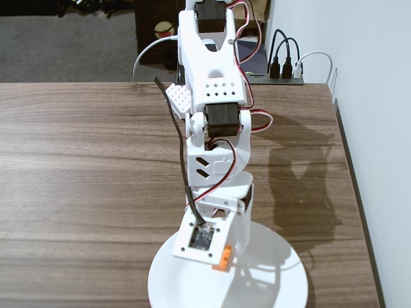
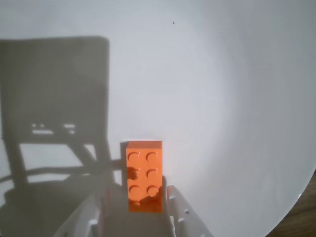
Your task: Grasp a lego block and put it on the plate.
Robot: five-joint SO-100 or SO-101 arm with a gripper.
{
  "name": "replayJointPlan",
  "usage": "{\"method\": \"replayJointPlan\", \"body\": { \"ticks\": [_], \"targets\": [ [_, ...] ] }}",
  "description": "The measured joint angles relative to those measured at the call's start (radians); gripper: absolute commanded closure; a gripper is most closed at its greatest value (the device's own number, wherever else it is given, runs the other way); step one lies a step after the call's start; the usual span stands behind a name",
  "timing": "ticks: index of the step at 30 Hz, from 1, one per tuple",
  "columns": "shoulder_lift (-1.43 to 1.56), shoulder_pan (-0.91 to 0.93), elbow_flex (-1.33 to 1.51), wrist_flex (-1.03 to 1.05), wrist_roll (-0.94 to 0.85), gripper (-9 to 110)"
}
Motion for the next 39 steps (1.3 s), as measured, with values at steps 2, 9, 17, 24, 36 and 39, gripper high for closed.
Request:
{"method": "replayJointPlan", "body": {
  "ticks": [2, 9, 17, 24, 36, 39],
  "targets": [
    [0.006, 0.0, 0.0, 0.006, 0.0, 86],
    [0.202, -0.002, 0.121, 0.026, 0.029, 93],
    [0.577, -0.002, 0.423, 0.037, 0.137, 101],
    [0.942, 0.002, 0.698, 0.043, 0.353, 101],
    [1.35, 0.078, 0.974, 0.158, 0.65, 101],
    [1.413, 0.081, 1.026, 0.169, 0.704, 101]
  ]
}}
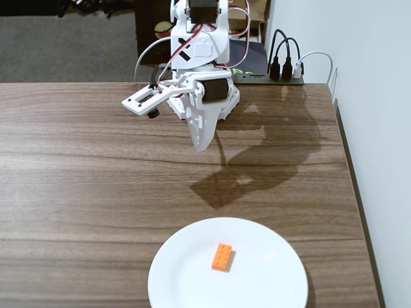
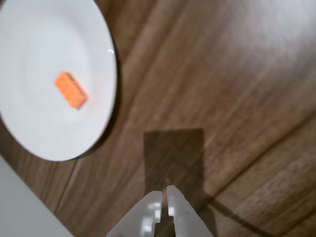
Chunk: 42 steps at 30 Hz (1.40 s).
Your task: Grasp a lego block and put it on the plate.
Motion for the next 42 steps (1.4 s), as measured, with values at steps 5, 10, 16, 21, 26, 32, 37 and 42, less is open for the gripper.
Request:
{"method": "replayJointPlan", "body": {
  "ticks": [5, 10, 16, 21, 26, 32, 37, 42],
  "targets": [
    [0.083, 0.025, 0.071, 0.0, 0.086, 101],
    [0.153, 0.037, 0.121, 0.0, 0.238, 101],
    [0.256, 0.06, 0.193, 0.0, 0.359, 101],
    [0.337, 0.049, 0.247, 0.014, 0.379, 101],
    [0.39, 0.015, 0.278, 0.025, 0.382, 101],
    [0.436, -0.012, 0.33, 0.044, 0.385, 101],
    [0.482, -0.015, 0.342, 0.067, 0.385, 101],
    [0.535, -0.012, 0.351, 0.097, 0.397, 101]
  ]
}}
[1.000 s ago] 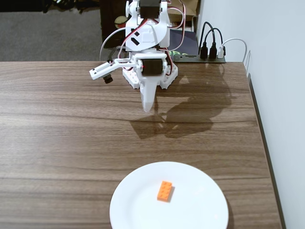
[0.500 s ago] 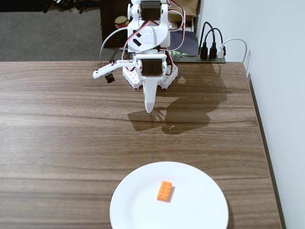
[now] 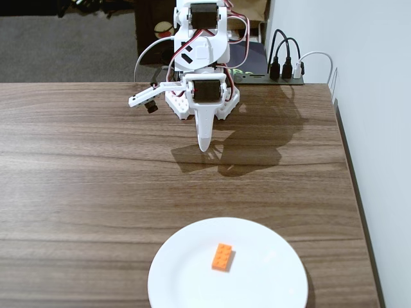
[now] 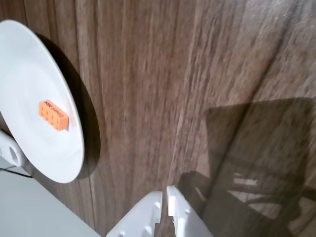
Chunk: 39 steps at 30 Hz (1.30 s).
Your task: Grasp a lego block and put it on the plate.
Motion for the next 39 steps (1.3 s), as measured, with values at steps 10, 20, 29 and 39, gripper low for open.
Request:
{"method": "replayJointPlan", "body": {
  "ticks": [10, 20, 29, 39],
  "targets": [
    [0.058, 0.0, 0.006, 0.02, 0.006, 101],
    [0.058, 0.003, 0.006, 0.02, 0.006, 101],
    [0.058, 0.012, 0.006, 0.02, 0.006, 101],
    [0.058, 0.012, 0.006, 0.02, 0.006, 101]
  ]
}}
